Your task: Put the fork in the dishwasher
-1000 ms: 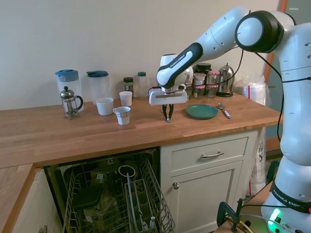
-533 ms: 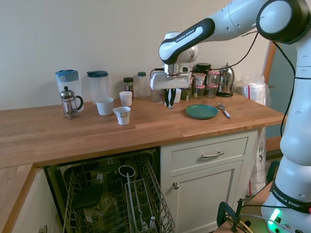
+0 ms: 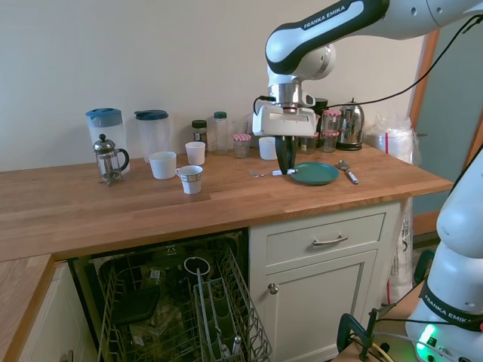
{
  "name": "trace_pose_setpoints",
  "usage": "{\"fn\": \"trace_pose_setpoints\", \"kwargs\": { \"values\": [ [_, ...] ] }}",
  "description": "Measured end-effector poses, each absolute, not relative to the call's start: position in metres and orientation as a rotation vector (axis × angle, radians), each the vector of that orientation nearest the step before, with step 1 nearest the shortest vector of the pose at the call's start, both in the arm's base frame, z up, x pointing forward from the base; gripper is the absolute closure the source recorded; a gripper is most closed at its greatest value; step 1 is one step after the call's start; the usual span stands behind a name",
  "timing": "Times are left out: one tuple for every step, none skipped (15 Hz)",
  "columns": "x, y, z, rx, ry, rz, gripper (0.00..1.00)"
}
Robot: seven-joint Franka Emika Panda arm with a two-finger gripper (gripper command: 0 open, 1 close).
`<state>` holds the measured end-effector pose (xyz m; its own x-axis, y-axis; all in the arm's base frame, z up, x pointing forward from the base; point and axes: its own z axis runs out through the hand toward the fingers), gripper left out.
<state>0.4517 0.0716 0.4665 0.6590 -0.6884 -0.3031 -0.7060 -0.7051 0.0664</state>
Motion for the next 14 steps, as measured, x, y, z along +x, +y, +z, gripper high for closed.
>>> {"fn": "trace_pose_setpoints", "kwargs": {
  "values": [
    [0.452, 0.062, 0.464, -2.805, 1.174, 0.483, 1.00],
    [0.451, 0.055, 0.461, -2.798, 1.170, 0.498, 1.00],
    [0.448, 0.059, 0.456, -2.785, 1.165, 0.527, 1.00],
    [0.442, 0.073, 0.449, -2.775, 1.143, 0.567, 1.00],
    [0.432, 0.100, 0.443, -2.772, 1.119, 0.609, 1.00],
    [0.420, 0.132, 0.439, -2.768, 1.109, 0.659, 1.00],
    [0.404, 0.164, 0.436, -2.772, 1.108, 0.712, 1.00],
    [0.387, 0.193, 0.433, -2.776, 1.109, 0.758, 1.00],
    [0.374, 0.217, 0.431, -2.773, 1.117, 0.805, 1.00],
    [0.362, 0.234, 0.429, -2.767, 1.134, 0.854, 1.00],
    [0.353, 0.249, 0.424, -2.762, 1.150, 0.897, 1.00],
    [0.348, 0.260, 0.414, -2.757, 1.159, 0.949, 1.00],
    [0.344, 0.268, 0.400, -2.748, 1.167, 1.013, 1.00],
    [0.343, 0.274, 0.384, -2.726, 1.174, 1.084, 1.00]
  ]
}}
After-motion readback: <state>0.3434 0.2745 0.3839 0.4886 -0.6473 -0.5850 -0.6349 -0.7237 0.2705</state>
